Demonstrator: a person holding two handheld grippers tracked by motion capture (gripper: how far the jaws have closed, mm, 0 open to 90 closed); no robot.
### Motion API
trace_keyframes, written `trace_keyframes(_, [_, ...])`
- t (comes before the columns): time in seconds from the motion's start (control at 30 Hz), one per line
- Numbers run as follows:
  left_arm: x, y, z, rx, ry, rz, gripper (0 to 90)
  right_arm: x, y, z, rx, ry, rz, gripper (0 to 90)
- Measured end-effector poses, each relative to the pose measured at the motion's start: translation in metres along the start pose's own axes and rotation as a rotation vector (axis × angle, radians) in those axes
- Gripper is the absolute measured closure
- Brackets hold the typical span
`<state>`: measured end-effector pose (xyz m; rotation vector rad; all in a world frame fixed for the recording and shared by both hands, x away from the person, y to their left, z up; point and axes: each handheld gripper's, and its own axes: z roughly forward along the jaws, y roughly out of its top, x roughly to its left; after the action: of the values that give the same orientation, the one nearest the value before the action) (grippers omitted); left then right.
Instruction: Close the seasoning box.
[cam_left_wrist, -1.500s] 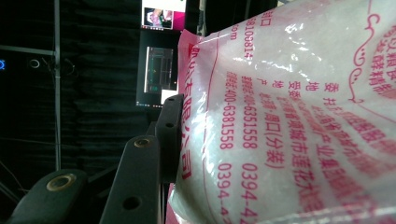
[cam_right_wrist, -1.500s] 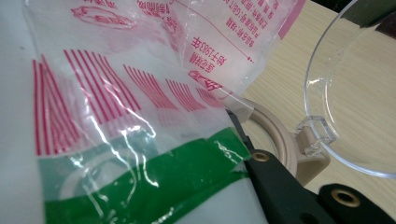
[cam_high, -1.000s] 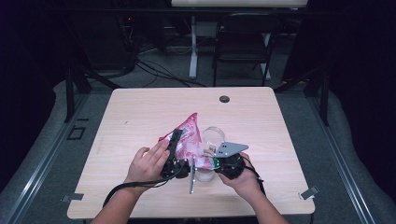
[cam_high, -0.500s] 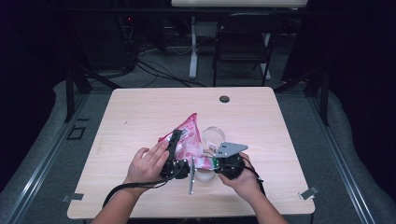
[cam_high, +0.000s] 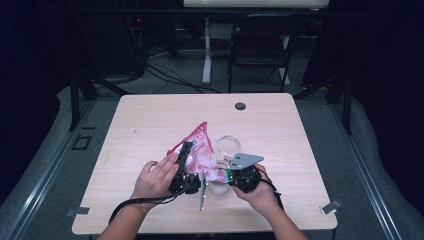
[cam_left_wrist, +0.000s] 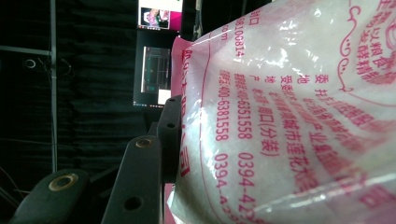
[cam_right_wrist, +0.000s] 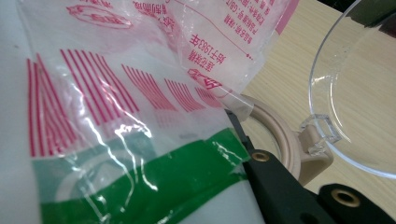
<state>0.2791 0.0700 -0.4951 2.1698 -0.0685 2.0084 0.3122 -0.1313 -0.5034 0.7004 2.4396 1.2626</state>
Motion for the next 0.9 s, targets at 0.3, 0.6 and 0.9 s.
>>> trace_keyframes(0.3, [0.0015,0.0001,-0.0008,-0.004,0.009,0.001,65.0,0.0002,0.0004,-0.0005,-0.01,0.0,0.002,90.0])
trace_keyframes(0.6, [0.0023,0.0006,-0.0004,-0.007,0.006,-0.003,65.0,0.0001,0.0005,-0.0008,-0.014,0.001,0.005,90.0])
trace_keyframes(0.9, [0.0044,0.0012,-0.0007,-0.013,0.017,0.004,65.0,-0.0001,0.0014,-0.002,-0.017,0.0,0.004,90.0])
